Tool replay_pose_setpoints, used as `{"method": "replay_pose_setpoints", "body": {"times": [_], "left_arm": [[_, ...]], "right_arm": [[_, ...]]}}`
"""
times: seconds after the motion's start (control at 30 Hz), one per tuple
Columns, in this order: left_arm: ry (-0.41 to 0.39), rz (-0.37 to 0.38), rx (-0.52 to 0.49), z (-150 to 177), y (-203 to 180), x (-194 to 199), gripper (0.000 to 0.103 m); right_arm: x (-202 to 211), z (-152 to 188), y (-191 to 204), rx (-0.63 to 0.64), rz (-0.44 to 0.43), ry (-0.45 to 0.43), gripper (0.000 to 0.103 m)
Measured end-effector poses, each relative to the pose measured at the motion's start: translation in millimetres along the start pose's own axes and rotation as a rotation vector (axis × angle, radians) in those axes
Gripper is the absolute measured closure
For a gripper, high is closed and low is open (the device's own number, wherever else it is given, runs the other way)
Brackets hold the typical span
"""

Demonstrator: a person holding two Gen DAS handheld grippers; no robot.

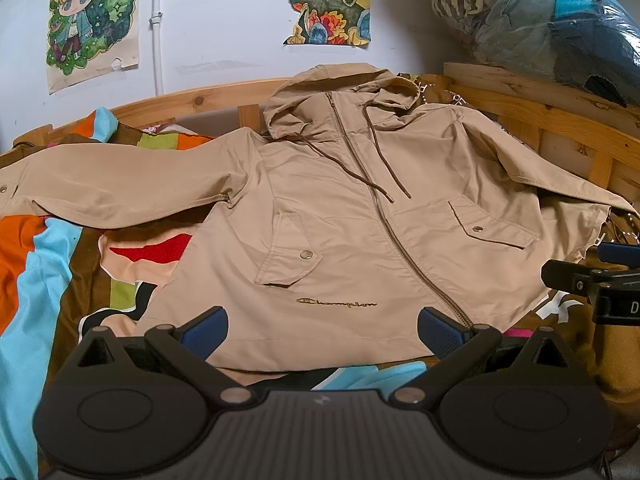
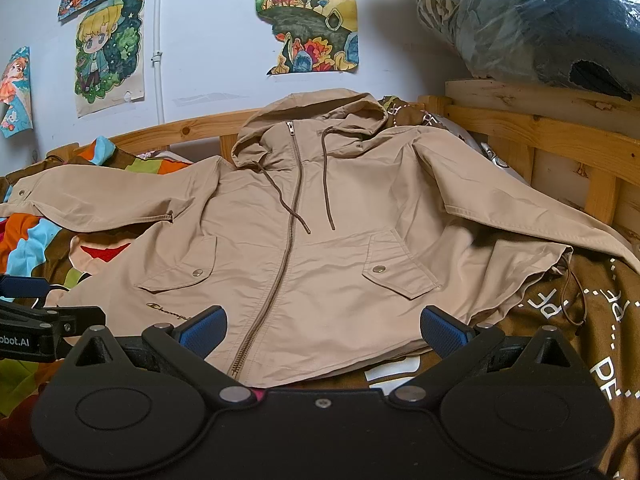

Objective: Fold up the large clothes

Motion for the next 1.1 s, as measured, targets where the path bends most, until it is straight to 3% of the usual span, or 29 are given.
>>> {"method": "replay_pose_setpoints", "body": {"times": [1.1], "left_arm": [[0.002, 0.000, 0.001, -0.2, 0.4, -0.3, 0.001]], "right_arm": [[-0.7, -1.0, 3.1, -0.007, -0.001, 0.003, 0.001]]}}
Point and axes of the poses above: each gripper's, at about its wrist camera, not at the fingertips, and x roughly against the way its jaws point, y to its left, z to its underside, the point moved 7 cm from there along -x, roughly the way its jaws point
